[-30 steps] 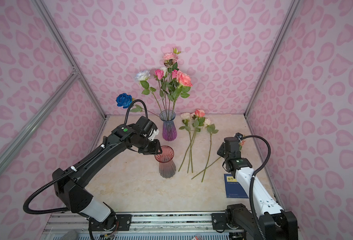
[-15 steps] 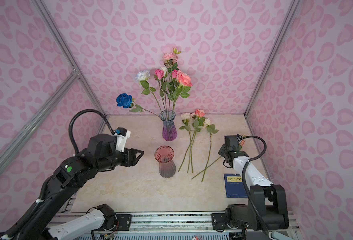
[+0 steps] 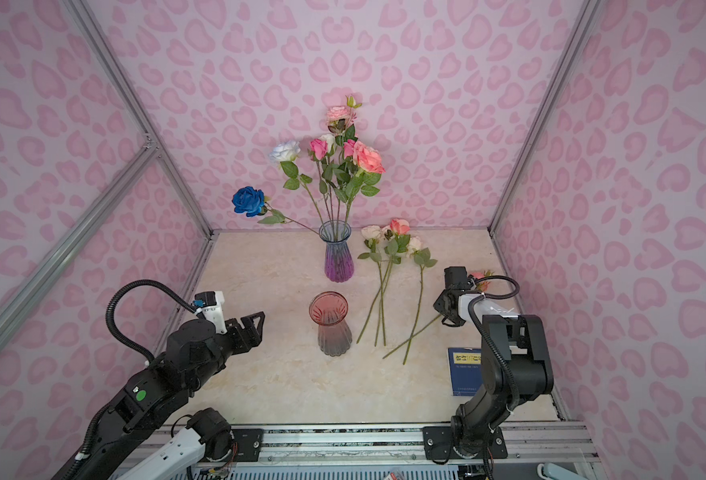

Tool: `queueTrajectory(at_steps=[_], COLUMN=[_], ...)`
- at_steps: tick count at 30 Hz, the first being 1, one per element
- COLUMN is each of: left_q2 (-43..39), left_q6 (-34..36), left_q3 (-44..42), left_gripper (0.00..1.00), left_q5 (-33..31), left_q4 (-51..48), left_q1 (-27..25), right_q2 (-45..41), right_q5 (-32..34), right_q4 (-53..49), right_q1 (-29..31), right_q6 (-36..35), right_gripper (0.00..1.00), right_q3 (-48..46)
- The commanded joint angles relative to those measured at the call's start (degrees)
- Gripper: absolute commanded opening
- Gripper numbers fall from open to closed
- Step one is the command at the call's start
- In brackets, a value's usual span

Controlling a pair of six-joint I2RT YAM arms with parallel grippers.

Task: Arrange the flowers into the vase
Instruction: 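Close the right gripper on the pink rose stem and lift it, then carry the pink rose over the red-grey vase and lower its stem inside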

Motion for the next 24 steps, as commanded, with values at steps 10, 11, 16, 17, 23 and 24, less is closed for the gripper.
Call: queueTrajectory(at_steps=[10, 11, 16, 17, 23, 24], left_q2=[1.4, 1.4, 1.4, 1.1, -0.5, -0.6], left_q6=[-4.5, -4.5, -5.7, -6.1, -10.5, -11.9], left_q3=[-2.7, -2.8, -2.8, -3.0, -11.0, -12.7], left_gripper=[0.85, 0.85, 0.85, 0.85, 0.88, 0.89], left_q5=[3.5, 3.8, 4.9, 5.0, 8.4, 9.3], left_q4=[5.3, 5.6, 6.9, 7.4, 17.0, 18.8], left_q1=[0.0, 0.0, 0.0, 0.0, 0.0, 0.0], right_q2=[-2.0, -3.1, -11.2, -12.6, -26.5, -29.5], right_q5=[-1.9, -2.0, -2.6, -2.7, -0.9, -0.2], right_q4=[6.0, 6.5, 8.9, 8.6, 10.5, 11.0], right_q1=[-0.9, -0.9, -0.2, 0.1, 6.3, 7.6], right_q6=[0.8, 0.8, 1.2, 1.2, -2.7, -3.2], right_gripper=[0.09, 0.07, 0.04, 0.04, 0.03, 0.03], right_q3=[1.0, 0.9, -0.2, 0.1, -0.3, -0.2])
